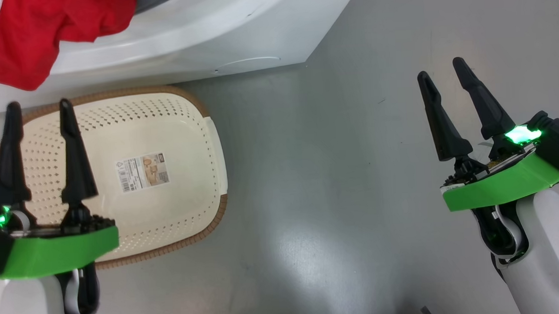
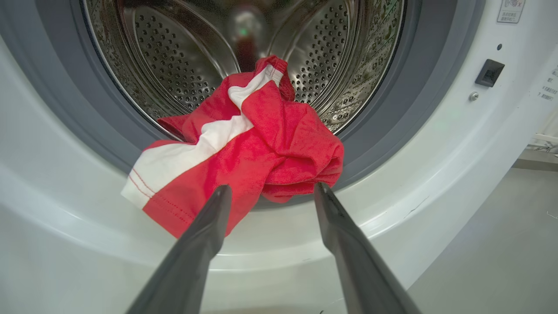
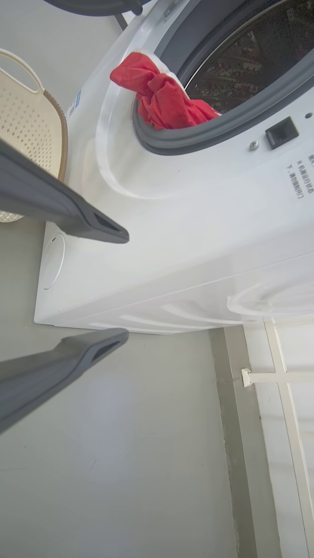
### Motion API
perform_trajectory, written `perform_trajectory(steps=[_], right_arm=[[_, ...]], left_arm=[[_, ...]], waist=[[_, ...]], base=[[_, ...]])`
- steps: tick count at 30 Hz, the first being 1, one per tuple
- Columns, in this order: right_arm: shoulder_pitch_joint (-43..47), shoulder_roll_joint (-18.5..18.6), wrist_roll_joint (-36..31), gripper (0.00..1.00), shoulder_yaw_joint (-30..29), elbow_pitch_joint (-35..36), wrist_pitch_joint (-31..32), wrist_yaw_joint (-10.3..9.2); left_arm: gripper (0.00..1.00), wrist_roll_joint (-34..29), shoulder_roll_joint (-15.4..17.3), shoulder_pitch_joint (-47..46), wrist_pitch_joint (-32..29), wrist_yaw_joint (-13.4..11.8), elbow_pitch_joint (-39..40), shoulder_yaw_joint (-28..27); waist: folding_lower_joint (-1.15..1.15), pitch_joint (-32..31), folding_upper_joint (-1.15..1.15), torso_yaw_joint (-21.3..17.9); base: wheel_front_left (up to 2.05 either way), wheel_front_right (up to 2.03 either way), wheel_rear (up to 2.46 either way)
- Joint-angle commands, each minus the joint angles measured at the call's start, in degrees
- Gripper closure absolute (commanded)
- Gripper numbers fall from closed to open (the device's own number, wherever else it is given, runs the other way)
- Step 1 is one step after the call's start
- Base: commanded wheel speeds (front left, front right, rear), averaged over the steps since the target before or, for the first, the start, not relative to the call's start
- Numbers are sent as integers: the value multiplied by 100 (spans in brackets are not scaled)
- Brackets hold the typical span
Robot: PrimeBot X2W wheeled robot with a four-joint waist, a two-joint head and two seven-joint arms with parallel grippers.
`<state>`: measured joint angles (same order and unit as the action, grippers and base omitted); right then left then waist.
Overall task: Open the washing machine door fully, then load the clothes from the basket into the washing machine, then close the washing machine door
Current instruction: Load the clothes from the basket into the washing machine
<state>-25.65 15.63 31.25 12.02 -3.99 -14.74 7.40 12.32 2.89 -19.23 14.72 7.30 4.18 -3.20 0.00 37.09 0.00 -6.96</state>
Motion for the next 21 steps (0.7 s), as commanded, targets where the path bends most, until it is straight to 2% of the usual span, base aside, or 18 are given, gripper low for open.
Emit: perform_trajectory(steps=[1, 21], right_arm=[[252, 36, -49, 0, 53, 161, -26, 9], [237, 38, -68, 0, 25, 171, -26, 9]], left_arm=[[0, 20, 68, 178, 28, 18, 187, -138], [0, 72, 0, 187, 28, 18, 128, -121]], waist=[[0, 7, 0, 9], [0, -15, 0, 45]], base=[[0, 0, 0], [0, 0, 0]])
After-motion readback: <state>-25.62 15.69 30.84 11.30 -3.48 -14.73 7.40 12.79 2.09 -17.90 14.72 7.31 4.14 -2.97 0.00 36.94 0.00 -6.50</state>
